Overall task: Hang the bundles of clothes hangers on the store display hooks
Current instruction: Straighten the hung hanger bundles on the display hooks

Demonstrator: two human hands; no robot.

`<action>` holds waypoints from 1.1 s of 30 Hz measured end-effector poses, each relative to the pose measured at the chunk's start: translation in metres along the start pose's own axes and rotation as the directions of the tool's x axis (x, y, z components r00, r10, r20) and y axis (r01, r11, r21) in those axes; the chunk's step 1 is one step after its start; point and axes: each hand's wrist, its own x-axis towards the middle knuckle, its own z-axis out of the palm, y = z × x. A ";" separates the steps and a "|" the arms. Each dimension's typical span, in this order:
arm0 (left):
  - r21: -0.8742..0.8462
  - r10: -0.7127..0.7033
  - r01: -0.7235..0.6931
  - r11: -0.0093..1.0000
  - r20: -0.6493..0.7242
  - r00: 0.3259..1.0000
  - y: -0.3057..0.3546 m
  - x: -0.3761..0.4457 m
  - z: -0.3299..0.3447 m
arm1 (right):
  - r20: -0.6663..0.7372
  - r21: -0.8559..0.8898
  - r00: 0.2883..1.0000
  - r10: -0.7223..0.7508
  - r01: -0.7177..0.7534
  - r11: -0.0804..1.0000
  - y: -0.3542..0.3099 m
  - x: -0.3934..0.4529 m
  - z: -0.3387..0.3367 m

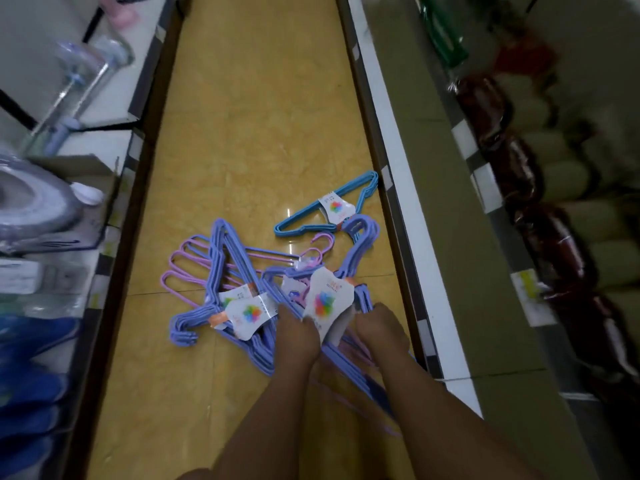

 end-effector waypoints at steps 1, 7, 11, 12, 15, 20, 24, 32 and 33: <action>0.047 0.054 -0.052 0.998 -0.049 0.997 0.015 -0.014 -0.017 | -0.017 -0.060 1.000 -0.020 0.019 0.998 -0.006 -0.018 -0.013; 0.334 0.106 -0.072 0.940 -0.085 0.991 0.081 -0.084 -0.110 | -0.007 -0.273 0.982 -0.189 0.180 0.945 -0.060 -0.126 -0.095; 0.511 0.144 -0.064 0.857 -0.120 0.982 0.105 -0.127 -0.158 | 0.091 -0.409 0.953 -0.288 0.300 0.862 -0.098 -0.181 -0.137; 0.565 0.144 -0.050 0.823 -0.122 0.982 0.109 -0.135 -0.167 | 0.112 -0.438 0.941 -0.319 0.335 0.834 -0.105 -0.191 -0.144; 0.684 0.156 -0.043 0.728 -0.105 0.982 0.119 -0.158 -0.205 | 0.186 -0.506 0.901 -0.392 0.430 0.747 -0.127 -0.229 -0.164; 0.460 0.247 -0.169 0.872 -0.113 0.962 0.123 -0.183 -0.255 | 0.294 -0.509 0.836 -0.462 0.547 0.665 -0.156 -0.277 -0.185; 0.514 0.345 -0.213 0.831 -0.177 0.922 0.133 -0.211 -0.290 | 0.229 -0.588 0.800 -0.554 0.568 0.576 -0.172 -0.315 -0.181; 0.508 0.348 -0.138 0.850 -0.345 0.872 0.123 -0.252 -0.355 | 0.161 -0.702 0.629 -0.761 0.615 0.360 -0.200 -0.379 -0.147; 0.492 0.328 -0.110 0.863 -0.381 0.864 0.117 -0.259 -0.362 | 0.188 -0.716 0.607 -0.772 0.623 0.315 -0.207 -0.389 -0.143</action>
